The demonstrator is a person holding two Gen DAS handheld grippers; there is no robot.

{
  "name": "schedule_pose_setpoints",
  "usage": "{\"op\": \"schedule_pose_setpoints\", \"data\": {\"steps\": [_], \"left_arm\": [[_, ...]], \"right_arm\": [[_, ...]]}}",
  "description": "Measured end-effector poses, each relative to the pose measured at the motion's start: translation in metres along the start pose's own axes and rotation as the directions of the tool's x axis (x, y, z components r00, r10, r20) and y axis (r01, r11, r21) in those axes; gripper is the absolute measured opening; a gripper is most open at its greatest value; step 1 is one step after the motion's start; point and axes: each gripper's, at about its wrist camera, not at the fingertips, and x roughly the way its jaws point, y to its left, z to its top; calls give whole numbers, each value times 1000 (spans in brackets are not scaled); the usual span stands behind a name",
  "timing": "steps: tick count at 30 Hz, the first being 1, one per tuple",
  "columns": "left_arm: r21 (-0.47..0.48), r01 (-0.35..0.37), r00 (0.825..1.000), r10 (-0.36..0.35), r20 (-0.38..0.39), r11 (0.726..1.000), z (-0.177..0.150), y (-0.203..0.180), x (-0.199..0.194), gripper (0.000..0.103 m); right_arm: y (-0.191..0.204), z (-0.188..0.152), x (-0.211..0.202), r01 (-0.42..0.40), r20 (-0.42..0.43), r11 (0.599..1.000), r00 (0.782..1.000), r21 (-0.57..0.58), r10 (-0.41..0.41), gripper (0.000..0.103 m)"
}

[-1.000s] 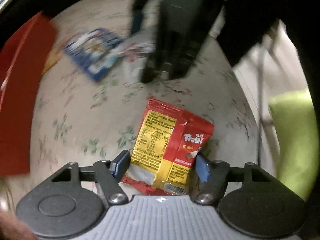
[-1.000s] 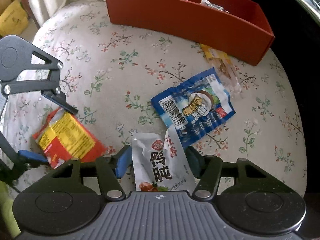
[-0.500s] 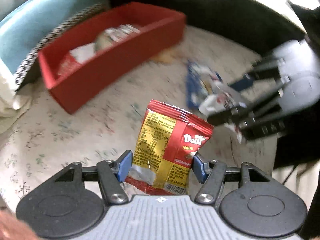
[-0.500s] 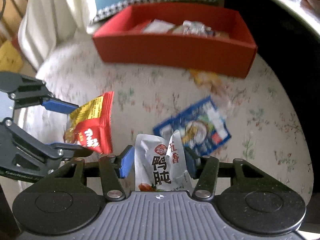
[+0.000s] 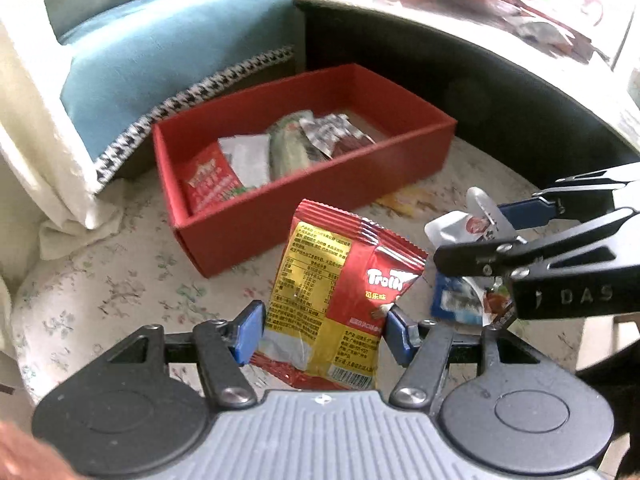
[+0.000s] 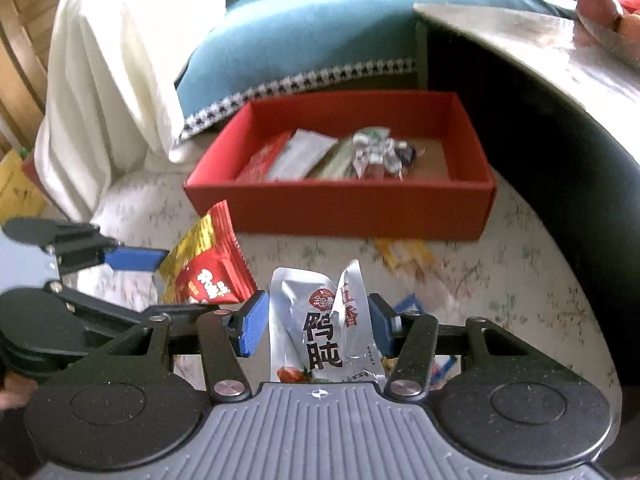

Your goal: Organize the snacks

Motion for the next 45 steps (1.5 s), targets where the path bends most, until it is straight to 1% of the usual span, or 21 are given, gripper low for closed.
{"op": "schedule_pose_setpoints", "data": {"steps": [5, 15, 25, 39, 45], "left_arm": [[-23, -17, 999, 18, 39, 1000, 8, 2, -5, 56], [-51, -44, 996, 47, 75, 998, 23, 8, -3, 56], [-83, -63, 990, 73, 124, 995, 44, 15, 0, 56], [-134, -93, 982, 114, 152, 987, 61, 22, 8, 56], [-164, -105, 976, 133, 173, 981, 73, 26, 13, 56]], "right_arm": [[2, 15, -5, 7, 42, 1000, 999, 6, -7, 61], [1, 40, -2, 22, 97, 1000, 995, 7, -23, 61], [-8, 56, 4, 21, 123, 1000, 992, 13, -22, 61], [-17, 79, 7, 25, 161, 999, 987, 23, -29, 61], [-20, 92, 10, 23, 183, 999, 983, 37, -29, 61]]}}
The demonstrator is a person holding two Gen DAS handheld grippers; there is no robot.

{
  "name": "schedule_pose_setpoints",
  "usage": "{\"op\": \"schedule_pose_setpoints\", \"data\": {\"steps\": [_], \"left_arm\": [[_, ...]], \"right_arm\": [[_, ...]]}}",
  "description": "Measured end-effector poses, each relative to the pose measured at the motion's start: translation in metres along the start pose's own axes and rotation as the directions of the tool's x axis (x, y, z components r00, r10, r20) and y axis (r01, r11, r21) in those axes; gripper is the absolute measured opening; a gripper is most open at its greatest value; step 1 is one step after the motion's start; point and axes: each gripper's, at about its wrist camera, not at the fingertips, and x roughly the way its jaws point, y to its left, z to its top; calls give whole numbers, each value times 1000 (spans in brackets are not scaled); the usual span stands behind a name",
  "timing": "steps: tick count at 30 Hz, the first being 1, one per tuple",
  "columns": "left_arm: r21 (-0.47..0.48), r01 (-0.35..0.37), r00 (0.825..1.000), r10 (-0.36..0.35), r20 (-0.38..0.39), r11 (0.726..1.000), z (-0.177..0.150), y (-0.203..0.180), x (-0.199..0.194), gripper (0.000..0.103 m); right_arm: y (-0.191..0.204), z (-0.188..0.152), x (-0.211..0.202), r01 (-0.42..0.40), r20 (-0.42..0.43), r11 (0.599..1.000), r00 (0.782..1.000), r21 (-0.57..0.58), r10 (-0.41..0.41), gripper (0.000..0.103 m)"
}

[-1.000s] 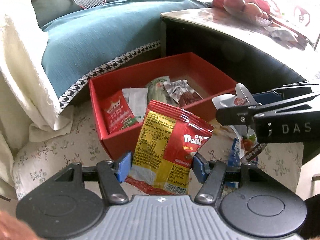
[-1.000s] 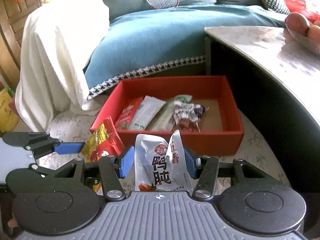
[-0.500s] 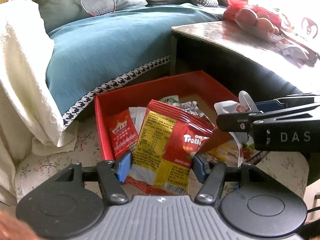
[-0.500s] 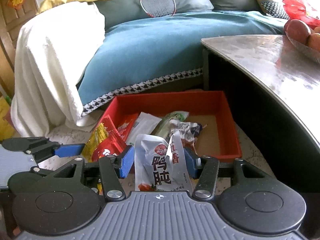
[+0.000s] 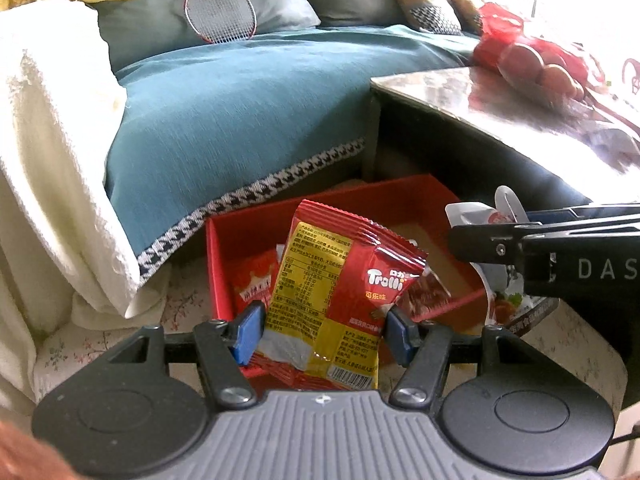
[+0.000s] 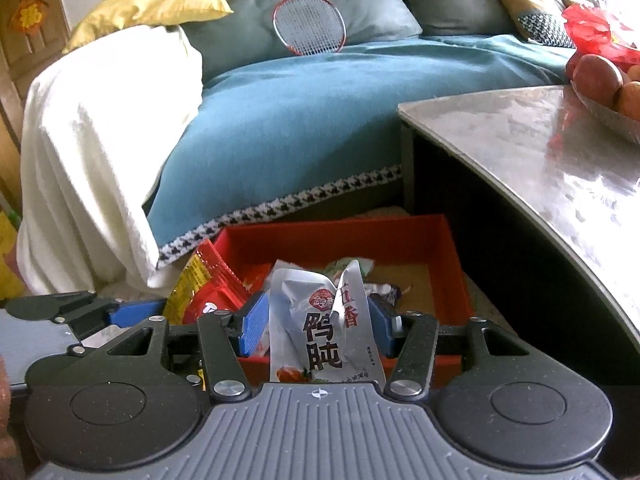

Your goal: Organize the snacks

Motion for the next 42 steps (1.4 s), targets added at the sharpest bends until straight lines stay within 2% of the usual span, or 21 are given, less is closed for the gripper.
{"op": "schedule_pose_setpoints", "data": {"steps": [12, 16, 26, 42], "left_arm": [[-47, -34, 998, 36, 48, 998, 24, 6, 18, 56], [-37, -56, 996, 58, 67, 998, 32, 5, 24, 56], [-46, -69, 995, 72, 69, 997, 44, 7, 41, 56], [-48, -113, 994, 112, -17, 992, 51, 15, 88, 56]], "right_arm": [[-8, 24, 16, -4, 42, 999, 999, 40, 2, 62], [-10, 30, 23, -2, 46, 999, 999, 45, 0, 62], [-19, 43, 42, 5, 41, 998, 999, 65, -8, 62], [-33, 41, 94, 36, -64, 996, 997, 79, -31, 62]]}}
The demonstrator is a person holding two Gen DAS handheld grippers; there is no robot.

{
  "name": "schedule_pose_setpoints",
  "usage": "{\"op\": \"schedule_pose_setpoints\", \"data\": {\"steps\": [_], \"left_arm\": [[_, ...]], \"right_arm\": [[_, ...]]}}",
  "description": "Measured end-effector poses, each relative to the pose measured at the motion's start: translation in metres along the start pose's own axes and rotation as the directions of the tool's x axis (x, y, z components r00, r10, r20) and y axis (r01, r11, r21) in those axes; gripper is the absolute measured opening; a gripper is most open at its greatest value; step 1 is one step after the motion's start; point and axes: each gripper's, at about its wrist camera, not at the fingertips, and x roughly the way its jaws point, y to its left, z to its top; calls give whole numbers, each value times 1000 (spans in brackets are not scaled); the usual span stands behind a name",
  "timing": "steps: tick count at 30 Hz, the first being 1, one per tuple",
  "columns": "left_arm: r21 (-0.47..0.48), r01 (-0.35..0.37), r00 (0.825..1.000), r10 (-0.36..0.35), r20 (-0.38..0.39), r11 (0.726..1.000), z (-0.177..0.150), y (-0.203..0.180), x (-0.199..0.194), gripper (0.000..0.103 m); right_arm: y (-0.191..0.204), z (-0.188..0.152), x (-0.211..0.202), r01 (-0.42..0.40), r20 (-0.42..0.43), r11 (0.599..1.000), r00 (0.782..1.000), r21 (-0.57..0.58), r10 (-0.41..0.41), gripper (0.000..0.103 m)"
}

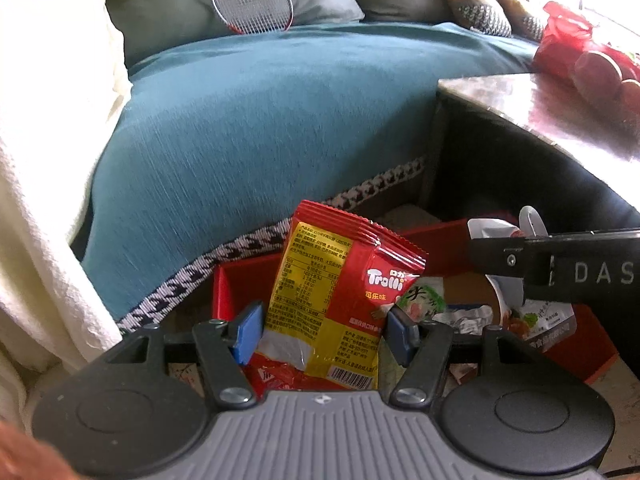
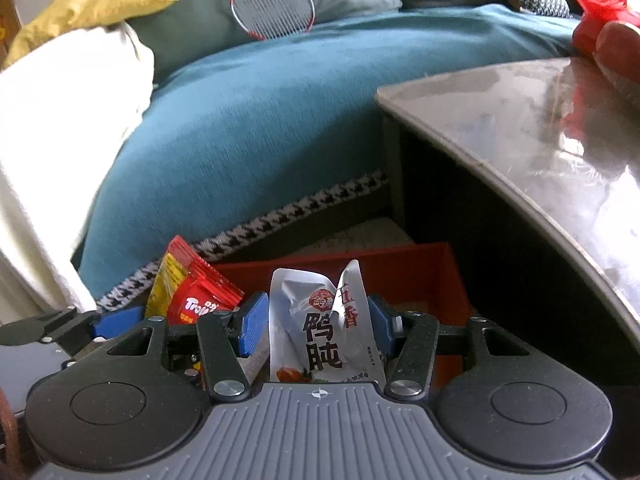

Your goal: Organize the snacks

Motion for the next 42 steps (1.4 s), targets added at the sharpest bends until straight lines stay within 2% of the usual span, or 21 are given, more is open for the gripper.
{"op": "schedule_pose_setpoints", "data": {"steps": [12, 24, 26, 36, 42], "left_arm": [[7, -6, 998, 6, -64, 1000, 8, 0, 5, 57], [18, -13, 997, 15, -79, 1000, 7, 0, 7, 59], [16, -15, 996, 16, -82, 1000, 8, 0, 6, 68], [1, -5, 998, 5, -70, 1000, 8, 4, -7, 71], [32, 59, 996, -56, -73, 998, -4, -5, -31, 71]], "right_arm": [[0, -14, 26, 5, -89, 1000, 996, -6, -5, 63], [-4, -17, 28, 11, -104, 1000, 995, 5, -10, 70], [-4, -17, 28, 11, -104, 1000, 995, 5, -11, 72], [-16, -15, 6, 18, -82, 1000, 996, 20, -17, 74], [-25, -18, -21, 20, -68, 1000, 997, 21, -19, 79]]}}
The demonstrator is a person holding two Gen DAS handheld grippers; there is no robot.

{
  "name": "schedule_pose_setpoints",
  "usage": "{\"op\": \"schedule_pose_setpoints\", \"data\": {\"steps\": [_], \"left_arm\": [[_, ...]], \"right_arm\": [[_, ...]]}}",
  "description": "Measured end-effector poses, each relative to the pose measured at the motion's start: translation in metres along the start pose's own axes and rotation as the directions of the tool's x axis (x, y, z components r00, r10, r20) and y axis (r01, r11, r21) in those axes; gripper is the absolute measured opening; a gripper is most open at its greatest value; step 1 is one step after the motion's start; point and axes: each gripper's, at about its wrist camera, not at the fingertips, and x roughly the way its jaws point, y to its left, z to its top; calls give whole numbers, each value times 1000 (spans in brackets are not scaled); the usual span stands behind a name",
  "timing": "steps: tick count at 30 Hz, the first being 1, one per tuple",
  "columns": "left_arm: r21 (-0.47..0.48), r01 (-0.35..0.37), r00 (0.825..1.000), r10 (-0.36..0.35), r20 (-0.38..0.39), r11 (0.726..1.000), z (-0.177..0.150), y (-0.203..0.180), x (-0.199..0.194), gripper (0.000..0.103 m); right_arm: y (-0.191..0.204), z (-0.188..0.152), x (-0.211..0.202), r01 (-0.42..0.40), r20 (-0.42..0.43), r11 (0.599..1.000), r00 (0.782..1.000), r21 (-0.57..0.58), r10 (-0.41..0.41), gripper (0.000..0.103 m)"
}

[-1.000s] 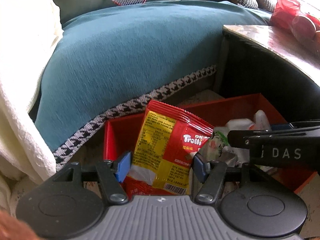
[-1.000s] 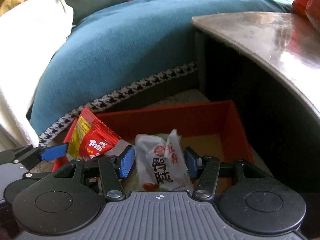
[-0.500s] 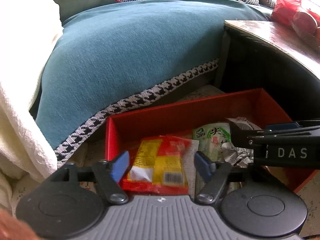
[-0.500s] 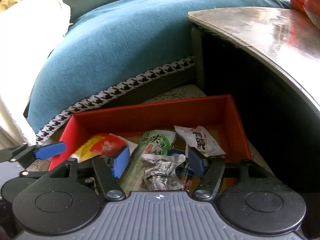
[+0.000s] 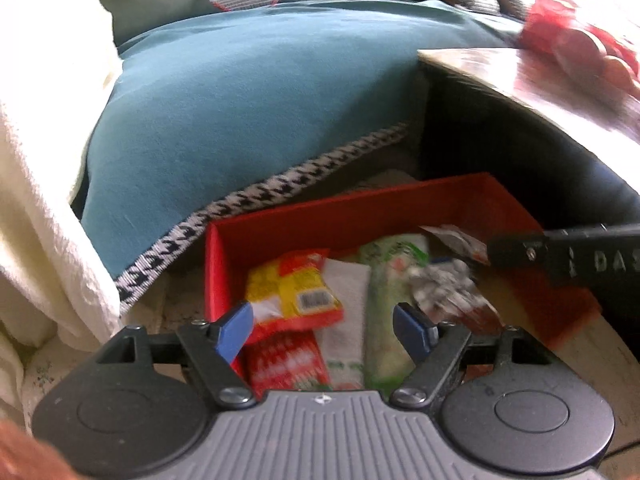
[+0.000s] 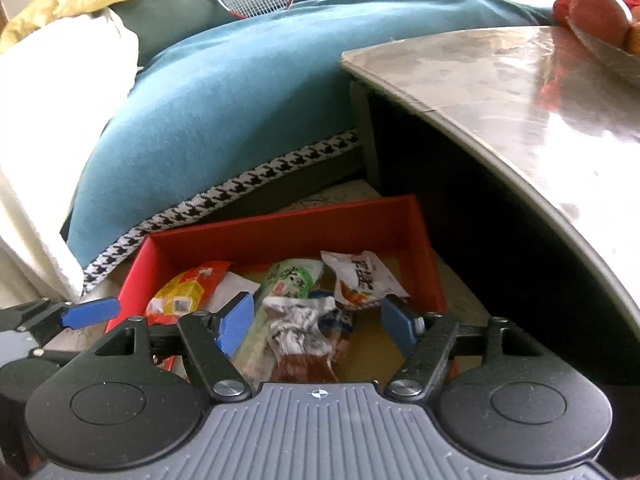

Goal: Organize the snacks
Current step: 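Open both tools to release the packets and withdraw upward, then move the left tool over the blue coconut packet while the right approaches the clear stick packet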

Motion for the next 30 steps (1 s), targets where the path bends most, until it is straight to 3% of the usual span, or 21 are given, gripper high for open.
{"op": "schedule_pose_setpoints", "data": {"steps": [8, 13, 19, 25, 30], "left_arm": [[99, 104, 994, -105, 5, 990, -26, -36, -34, 71], [150, 208, 977, -197, -85, 967, -58, -70, -35, 71], [240, 303, 948, -264, -180, 922, -93, -117, -27, 71], [281, 286, 946, -225, -232, 916, -111, -139, -6, 72], [266, 286, 948, -231, -219, 921, -115, -139, -2, 74]], "right_arm": [[-14, -26, -32, -7, -54, 1000, 999, 2, 7, 92], [-21, -49, -37, 6, -118, 999, 993, -44, -11, 98], [-30, -64, -18, 2, -231, 996, 973, -91, -23, 98], [-31, -69, -9, -23, -276, 995, 961, -93, -4, 98], [-31, -75, 6, -33, -330, 995, 944, -96, -1, 98]]}}
